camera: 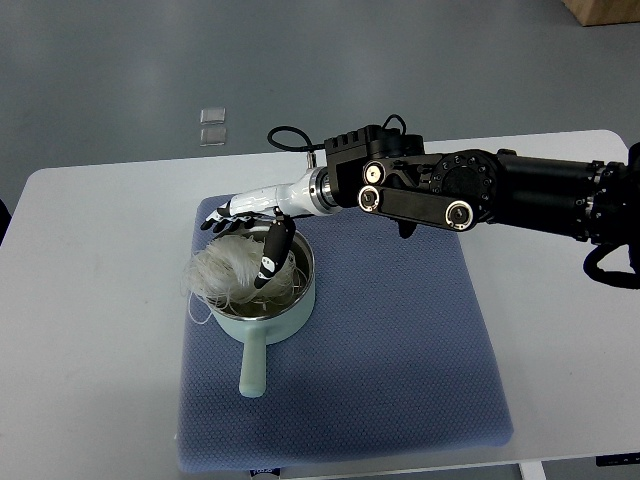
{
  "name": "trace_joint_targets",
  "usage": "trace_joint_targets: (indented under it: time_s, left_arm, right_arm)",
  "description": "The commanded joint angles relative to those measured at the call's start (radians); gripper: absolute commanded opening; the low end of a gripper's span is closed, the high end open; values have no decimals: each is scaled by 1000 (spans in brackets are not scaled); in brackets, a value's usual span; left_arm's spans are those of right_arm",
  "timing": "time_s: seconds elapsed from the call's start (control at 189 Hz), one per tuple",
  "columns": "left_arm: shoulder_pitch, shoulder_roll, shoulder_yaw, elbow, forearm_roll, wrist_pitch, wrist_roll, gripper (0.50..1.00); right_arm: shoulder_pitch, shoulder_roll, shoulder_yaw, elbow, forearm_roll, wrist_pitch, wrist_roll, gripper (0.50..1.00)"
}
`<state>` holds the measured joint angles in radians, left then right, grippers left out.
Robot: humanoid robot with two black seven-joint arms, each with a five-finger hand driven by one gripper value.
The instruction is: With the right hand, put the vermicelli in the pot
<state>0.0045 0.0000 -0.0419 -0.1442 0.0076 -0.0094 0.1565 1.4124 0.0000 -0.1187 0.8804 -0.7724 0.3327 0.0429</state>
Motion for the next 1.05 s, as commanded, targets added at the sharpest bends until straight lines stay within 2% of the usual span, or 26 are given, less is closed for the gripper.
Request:
trace_joint_targets:
  time_s: [0.0, 0.153, 0.243, 0.338, 0.407, 0.465, 0.576, 0.687, 0.804, 1.041]
  left_arm:
    - [0, 0, -1, 0, -2, 0, 0, 1000]
    - [0, 0, -3, 0, -2, 0, 0, 1000]
    - [0, 0, -3, 0, -2, 0, 0, 1000]
    - [0, 0, -3, 0, -2, 0, 0, 1000]
    - [0, 0, -1, 0, 0, 0, 0, 1000]
    - [0, 0, -1, -1, 0, 0, 0, 1000]
    - [0, 0, 0, -2, 0, 0, 2, 1000]
    - [0, 0, 2, -2, 0, 0, 2, 1000]
    - [0, 0, 4, 0, 0, 0, 2, 1000]
    - [0, 0, 5, -2, 0, 0, 2, 1000]
  right_arm:
    - [22, 0, 71, -3, 8, 20, 0, 921]
    - [6, 0, 249, -6, 15, 20, 2, 921]
    - [-81, 0, 393, -15, 16, 17, 3, 921]
    - [-237, -67, 617, -18, 24, 15, 9, 921]
    - [-391, -97, 815, -23, 64, 11, 46, 921]
    - [-529, -83, 993, -23, 134, -14, 98, 921]
    - [-714, -37, 1192, -23, 275, -58, 173, 921]
    - [-791, -8, 1277, -31, 390, -66, 226, 921]
    - [-813, -6, 1298, -112, 536, -67, 267, 921]
    - [-816, -12, 1292, -144, 602, -63, 282, 921]
